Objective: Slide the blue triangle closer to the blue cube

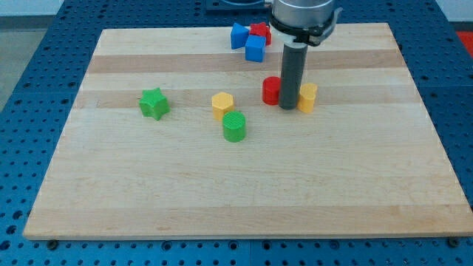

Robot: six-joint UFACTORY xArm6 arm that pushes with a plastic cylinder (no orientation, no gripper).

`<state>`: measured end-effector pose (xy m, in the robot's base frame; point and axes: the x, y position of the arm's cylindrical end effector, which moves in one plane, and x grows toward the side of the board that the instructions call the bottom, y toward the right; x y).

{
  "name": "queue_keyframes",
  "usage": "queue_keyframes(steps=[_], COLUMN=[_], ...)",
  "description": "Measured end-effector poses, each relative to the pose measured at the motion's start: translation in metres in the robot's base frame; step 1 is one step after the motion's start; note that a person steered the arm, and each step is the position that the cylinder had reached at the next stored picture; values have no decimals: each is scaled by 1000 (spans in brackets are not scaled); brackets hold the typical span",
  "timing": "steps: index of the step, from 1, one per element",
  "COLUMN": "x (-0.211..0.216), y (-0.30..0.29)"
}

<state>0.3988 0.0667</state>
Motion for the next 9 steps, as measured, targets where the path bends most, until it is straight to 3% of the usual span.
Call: queue_keyframes(steps=[3,9], x=[-27,-86], y=[-64,-73])
